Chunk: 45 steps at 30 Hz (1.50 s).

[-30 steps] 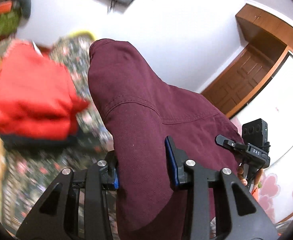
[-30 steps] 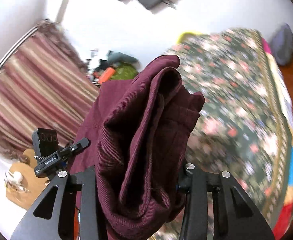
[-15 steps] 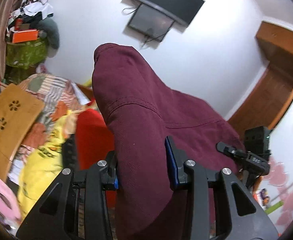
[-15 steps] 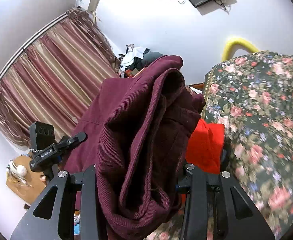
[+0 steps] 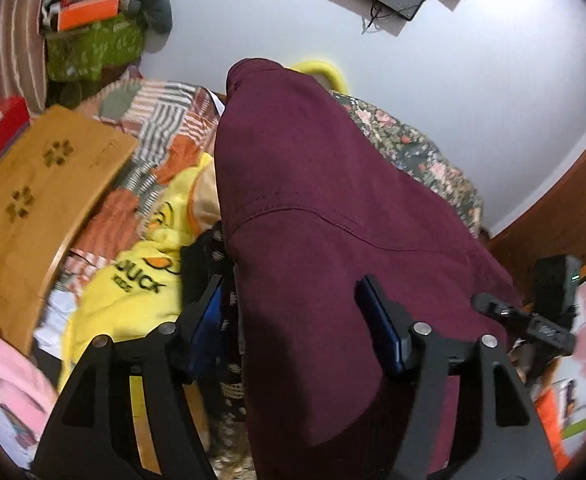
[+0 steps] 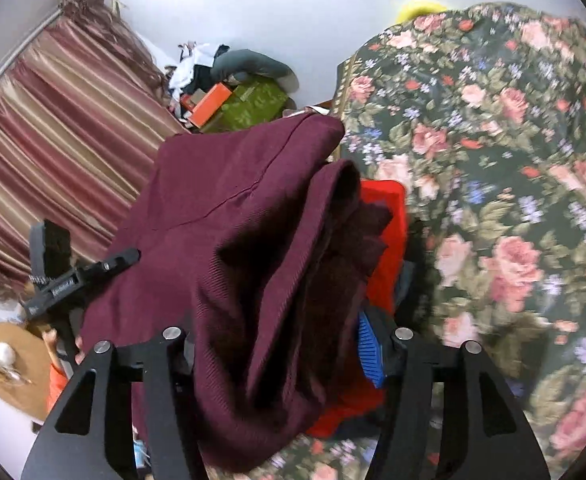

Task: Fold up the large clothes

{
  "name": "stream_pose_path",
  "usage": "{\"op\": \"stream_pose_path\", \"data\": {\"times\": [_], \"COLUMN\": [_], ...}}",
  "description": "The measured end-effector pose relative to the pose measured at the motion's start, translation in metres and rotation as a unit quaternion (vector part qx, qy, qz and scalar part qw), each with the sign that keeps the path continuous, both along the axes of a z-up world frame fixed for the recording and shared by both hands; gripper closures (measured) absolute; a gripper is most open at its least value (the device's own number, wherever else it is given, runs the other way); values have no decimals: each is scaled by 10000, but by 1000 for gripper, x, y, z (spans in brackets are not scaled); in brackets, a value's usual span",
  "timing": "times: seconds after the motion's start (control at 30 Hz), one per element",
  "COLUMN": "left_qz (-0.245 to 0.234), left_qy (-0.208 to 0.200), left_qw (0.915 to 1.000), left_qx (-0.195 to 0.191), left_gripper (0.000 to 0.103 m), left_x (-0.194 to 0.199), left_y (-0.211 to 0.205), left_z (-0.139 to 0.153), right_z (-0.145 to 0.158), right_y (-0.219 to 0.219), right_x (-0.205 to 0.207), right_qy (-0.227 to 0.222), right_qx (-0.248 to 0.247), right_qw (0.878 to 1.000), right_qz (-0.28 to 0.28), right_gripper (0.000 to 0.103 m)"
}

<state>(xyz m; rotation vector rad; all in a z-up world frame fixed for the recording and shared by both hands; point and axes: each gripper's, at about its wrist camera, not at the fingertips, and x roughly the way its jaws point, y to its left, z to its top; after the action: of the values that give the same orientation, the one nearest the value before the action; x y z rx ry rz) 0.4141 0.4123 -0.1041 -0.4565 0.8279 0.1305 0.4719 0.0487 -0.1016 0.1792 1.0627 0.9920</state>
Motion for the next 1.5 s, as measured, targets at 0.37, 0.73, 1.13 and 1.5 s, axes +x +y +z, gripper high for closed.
{"op": "stream_pose_path", "data": {"times": [0.37, 0.73, 1.13, 1.5], "left_qz": [688, 756, 944, 1252], "left_qy": [-425, -2063, -3301, -3246], "left_qw": [9827, 9409, 8795, 8880], "left_qx": [1665, 2579, 3296, 3008], "left_gripper": [37, 37, 20, 3], "left_x": [-72, -224, -350, -381], "left_y": [-73, -194, -306, -319], "left_z": [86, 191, 200, 167], "right_z": [95, 200, 206, 193], "right_y": [-58, -109, -132, -137], "right_x": [-84, -218, -323, -341], "right_qy": [-1705, -3238, -4149, -4231], "right_qx": [-398, 879, 1115, 868], "right_qw": [9834, 9401, 9000, 8935], "right_qz": [-474, -601, -742, -1225], "right_gripper": [49, 49, 42, 4]}}
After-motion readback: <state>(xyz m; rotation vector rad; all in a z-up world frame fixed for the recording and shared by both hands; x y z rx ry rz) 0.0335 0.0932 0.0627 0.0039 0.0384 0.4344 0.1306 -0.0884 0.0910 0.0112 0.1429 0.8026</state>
